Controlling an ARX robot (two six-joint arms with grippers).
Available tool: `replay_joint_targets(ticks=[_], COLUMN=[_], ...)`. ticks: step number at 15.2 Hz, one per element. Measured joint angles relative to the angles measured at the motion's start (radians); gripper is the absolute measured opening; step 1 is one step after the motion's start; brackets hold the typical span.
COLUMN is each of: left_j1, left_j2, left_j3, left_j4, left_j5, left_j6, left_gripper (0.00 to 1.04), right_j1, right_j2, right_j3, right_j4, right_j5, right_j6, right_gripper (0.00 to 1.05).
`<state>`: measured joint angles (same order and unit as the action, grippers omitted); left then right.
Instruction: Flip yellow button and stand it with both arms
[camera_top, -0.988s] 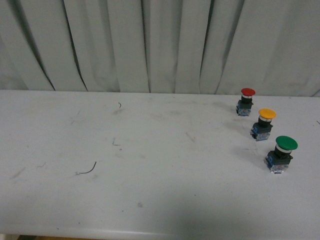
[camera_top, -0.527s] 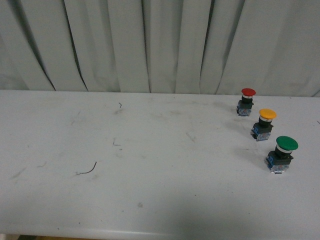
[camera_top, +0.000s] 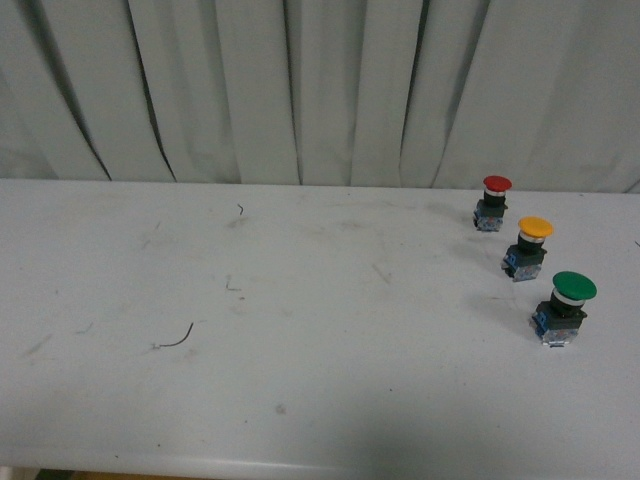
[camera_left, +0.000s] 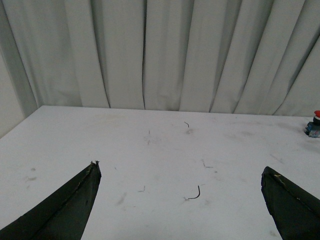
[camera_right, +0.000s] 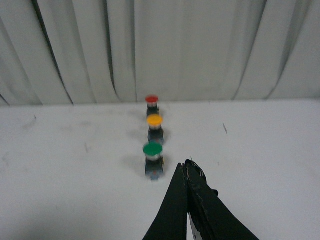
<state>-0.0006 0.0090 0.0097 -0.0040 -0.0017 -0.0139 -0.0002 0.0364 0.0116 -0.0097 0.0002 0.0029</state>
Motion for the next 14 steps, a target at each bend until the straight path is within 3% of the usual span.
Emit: replay_joint_targets(ticks=[7, 10, 14], left_j1=[0.0, 0.0, 0.0], left_j2=[0.0, 0.0, 0.0], left_j3=[0.0, 0.0, 0.0], left_j4=[0.0, 0.0, 0.0], left_j5=[0.001, 0.001, 0.001], left_j6=[0.0, 0.0, 0.0], left_gripper=[0.98, 0.98, 0.98], right_j1=[0.0, 0.0, 0.0], right_j2=[-0.033, -0.033, -0.033], right_j3=[0.0, 0.0, 0.0], right_j4=[0.006, 0.006, 0.006], right_j5=[0.0, 0.0, 0.0], right_j6=[0.0, 0.0, 0.0], right_gripper=[0.02, 0.36, 0.47])
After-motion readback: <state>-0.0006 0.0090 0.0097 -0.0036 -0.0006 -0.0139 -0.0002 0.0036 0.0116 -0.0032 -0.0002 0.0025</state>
